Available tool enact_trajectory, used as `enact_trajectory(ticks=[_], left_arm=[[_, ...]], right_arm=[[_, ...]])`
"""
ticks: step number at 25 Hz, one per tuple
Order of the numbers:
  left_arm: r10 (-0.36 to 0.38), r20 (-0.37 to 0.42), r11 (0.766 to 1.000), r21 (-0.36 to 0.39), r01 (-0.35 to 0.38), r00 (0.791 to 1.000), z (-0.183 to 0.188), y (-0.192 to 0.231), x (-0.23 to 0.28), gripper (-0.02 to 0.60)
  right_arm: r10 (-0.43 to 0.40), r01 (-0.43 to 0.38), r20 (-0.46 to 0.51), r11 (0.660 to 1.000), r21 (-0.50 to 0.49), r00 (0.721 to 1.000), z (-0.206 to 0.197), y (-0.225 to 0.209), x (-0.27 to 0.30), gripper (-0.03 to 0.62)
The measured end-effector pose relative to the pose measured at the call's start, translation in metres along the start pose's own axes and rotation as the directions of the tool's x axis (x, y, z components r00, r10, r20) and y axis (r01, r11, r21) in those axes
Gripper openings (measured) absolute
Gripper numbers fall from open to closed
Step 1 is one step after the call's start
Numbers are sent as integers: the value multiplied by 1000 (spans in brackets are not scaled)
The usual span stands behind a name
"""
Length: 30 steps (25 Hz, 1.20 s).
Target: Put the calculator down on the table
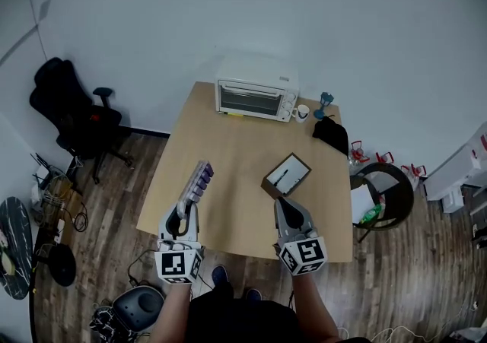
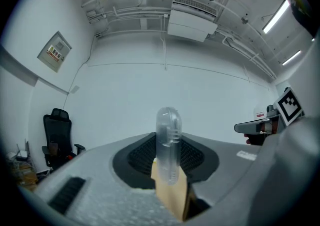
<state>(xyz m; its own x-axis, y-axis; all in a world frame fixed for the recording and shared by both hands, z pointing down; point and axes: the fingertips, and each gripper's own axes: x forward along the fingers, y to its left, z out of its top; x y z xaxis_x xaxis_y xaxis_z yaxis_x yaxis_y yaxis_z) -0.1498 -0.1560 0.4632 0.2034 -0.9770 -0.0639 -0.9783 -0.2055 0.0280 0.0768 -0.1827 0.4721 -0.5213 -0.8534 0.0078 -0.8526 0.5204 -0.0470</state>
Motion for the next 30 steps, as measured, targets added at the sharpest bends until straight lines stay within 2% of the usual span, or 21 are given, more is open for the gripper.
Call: enact_trajectory(ticks=[4, 9, 15, 21, 24, 27, 28, 29, 30], left_arm=[[-27, 9, 1000, -6, 27, 1000, 1, 26, 28, 100], [-62, 7, 998, -10, 62, 998, -1, 37, 56, 100], [-67, -5, 998, -2, 67, 998, -5, 38, 78, 100], [-63, -9, 998, -5, 63, 998, -6, 20, 99, 100], [-69, -24, 991, -114, 66, 997, -11, 13, 109, 100], [-75, -32, 967, -247, 65, 997, -18, 10, 116, 100], [-74, -27, 950, -307, 62, 997, -20, 11, 118, 100], [-70, -17, 920, -388, 58, 997, -22, 13, 120, 100], [-63, -5, 874, -482, 53, 998, -25, 17, 121, 100]], right_arm=[[-18, 18, 20, 1000, -12, 1000, 6, 7, 37, 8], [-32, 33, 26, 999, -31, 999, 13, 6, 60, 8], [-40, 41, 22, 999, -26, 999, 12, -8, 75, 8], [-11, 11, 13, 1000, -16, 1000, 13, -26, 86, 9], [6, -6, 4, 1000, -9, 1000, 12, -34, 90, 9], [24, -24, -6, 1000, -6, 1000, 10, -39, 95, 8], [29, -29, -8, 1000, -5, 1000, 10, -41, 96, 9], [33, -33, -10, 999, -5, 999, 10, -43, 97, 8], [36, -36, -12, 999, -6, 999, 10, -45, 98, 9]])
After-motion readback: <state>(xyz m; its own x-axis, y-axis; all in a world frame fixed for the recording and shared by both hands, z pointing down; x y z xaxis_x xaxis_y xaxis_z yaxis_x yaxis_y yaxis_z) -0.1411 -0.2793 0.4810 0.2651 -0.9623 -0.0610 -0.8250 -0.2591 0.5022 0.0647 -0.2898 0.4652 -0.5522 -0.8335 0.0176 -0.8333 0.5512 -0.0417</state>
